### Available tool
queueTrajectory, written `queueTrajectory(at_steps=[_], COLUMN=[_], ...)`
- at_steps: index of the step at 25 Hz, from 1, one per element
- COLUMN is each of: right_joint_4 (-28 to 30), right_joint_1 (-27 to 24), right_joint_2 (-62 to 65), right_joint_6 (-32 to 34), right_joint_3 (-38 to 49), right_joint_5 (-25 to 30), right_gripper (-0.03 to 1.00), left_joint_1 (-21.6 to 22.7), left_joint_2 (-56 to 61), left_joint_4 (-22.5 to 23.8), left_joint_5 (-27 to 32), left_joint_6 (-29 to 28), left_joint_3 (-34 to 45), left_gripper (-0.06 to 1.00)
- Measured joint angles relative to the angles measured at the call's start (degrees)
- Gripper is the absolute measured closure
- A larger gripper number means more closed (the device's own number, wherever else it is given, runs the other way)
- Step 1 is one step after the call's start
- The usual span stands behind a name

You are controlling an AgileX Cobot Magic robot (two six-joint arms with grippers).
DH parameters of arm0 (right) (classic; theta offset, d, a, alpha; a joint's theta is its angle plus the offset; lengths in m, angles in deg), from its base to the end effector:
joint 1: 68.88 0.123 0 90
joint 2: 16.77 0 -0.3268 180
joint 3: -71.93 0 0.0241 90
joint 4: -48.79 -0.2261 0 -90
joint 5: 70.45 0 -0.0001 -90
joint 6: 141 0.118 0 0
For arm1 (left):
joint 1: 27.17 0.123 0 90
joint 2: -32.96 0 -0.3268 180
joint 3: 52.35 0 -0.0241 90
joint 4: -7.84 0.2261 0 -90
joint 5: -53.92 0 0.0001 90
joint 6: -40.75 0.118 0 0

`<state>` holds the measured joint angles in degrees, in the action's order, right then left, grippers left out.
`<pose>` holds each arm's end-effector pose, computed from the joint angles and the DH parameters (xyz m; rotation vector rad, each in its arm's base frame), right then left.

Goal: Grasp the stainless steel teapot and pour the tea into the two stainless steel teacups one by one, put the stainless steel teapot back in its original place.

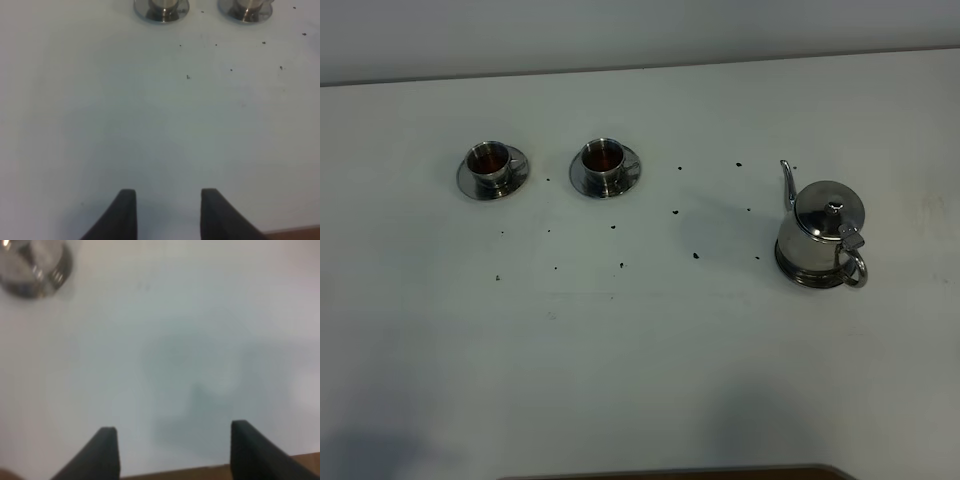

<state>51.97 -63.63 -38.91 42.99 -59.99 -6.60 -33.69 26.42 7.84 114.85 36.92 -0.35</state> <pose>-0.0128 -0.0071 0.2634 -0.0296 2.3380 0.0097 -0.0414 0.0047 0.2406 0.0490 2.0864 -0.1098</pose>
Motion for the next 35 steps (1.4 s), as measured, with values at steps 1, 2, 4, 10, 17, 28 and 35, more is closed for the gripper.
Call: queueTrajectory(at_steps=[1, 2, 4, 10, 17, 28, 35], right_joint_4=[0.00, 0.00, 0.00, 0.00, -0.10, -0.10, -0.10], right_joint_1=[-0.99, -1.99, -3.55, -6.88, -7.93, -7.93, -7.93], right_joint_2=[1.71, 3.11, 6.21, 14.14, 15.73, 15.74, 15.74], right_joint_6=[0.00, 0.00, 0.00, 0.00, 0.00, 0.00, 0.00], right_joint_3=[0.00, 0.00, 0.00, 0.05, 0.11, 0.11, 0.11], right_joint_5=[0.00, 0.00, 0.05, 0.05, 0.07, 0.07, 0.07], right_gripper=[0.48, 0.48, 0.48, 0.48, 0.48, 0.48, 0.48], left_joint_1=[0.00, 0.00, 0.00, 0.00, 0.00, 0.00, 0.00], left_joint_2=[0.00, 0.00, 0.00, 0.00, 0.00, 0.00, 0.00], left_joint_4=[0.00, 0.00, 0.00, 0.00, 0.00, 0.00, 0.00], left_joint_5=[0.00, 0.00, 0.00, 0.00, 0.00, 0.00, 0.00], left_joint_6=[0.00, 0.00, 0.00, 0.00, 0.00, 0.00, 0.00], left_joint_3=[0.00, 0.00, 0.00, 0.00, 0.00, 0.00, 0.00], left_gripper=[0.58, 0.58, 0.58, 0.58, 0.58, 0.58, 0.58])
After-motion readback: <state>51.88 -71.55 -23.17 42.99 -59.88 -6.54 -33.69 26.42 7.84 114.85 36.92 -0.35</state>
